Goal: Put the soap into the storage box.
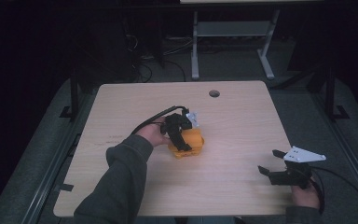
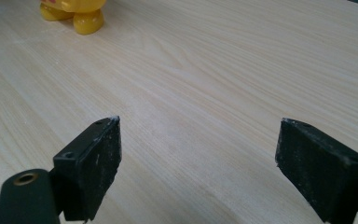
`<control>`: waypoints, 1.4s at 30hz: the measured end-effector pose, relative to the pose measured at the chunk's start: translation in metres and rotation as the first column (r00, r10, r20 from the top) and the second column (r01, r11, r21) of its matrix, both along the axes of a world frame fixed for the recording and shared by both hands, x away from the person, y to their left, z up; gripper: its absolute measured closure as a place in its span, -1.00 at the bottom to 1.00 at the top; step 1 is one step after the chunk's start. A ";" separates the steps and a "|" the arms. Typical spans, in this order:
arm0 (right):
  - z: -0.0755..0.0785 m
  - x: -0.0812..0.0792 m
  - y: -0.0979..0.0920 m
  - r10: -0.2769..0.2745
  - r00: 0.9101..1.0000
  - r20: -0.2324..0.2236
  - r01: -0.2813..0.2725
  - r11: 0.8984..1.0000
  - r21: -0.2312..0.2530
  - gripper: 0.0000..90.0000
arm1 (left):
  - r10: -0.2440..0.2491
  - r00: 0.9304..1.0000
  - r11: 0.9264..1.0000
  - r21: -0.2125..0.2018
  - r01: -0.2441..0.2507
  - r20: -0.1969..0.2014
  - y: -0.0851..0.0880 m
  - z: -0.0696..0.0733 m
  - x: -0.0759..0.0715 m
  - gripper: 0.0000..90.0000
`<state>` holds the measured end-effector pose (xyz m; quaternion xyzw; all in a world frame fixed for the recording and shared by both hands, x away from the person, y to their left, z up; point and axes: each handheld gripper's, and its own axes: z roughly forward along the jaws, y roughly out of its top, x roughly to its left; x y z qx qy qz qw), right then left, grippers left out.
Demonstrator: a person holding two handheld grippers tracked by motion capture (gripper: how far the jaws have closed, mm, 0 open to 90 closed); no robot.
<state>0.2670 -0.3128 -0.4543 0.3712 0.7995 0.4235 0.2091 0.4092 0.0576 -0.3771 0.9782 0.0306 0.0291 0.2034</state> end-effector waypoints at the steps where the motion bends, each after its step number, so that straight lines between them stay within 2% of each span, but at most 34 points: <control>1: 0.000 0.000 0.000 -0.001 1.000 -0.001 0.001 1.000 0.001 -0.70 | 0.002 1.000 1.000 -0.002 -0.002 -0.002 0.000 -0.001 0.000 -0.54; 14: 0.000 0.000 0.001 0.009 1.000 0.005 -0.009 1.000 -0.004 -0.70 | 0.000 1.000 1.000 0.028 0.001 -0.023 -0.002 -0.010 0.005 -0.54; 23: 0.001 0.000 0.002 0.012 1.000 0.008 -0.012 1.000 -0.005 -0.70 | 0.005 0.999 1.000 0.016 -0.005 -0.037 0.000 -0.011 0.009 -0.54; 24: 0.001 -0.001 0.002 0.008 1.000 -0.003 -0.008 1.000 -0.002 -0.70 | 0.005 0.999 1.000 0.016 -0.005 -0.037 0.000 -0.011 0.009 -0.54; 42: 0.000 -0.001 0.002 0.006 1.000 -0.002 -0.006 1.000 -0.004 -0.70 | 0.005 0.999 1.000 0.022 -0.004 -0.032 0.000 -0.011 0.008 -0.55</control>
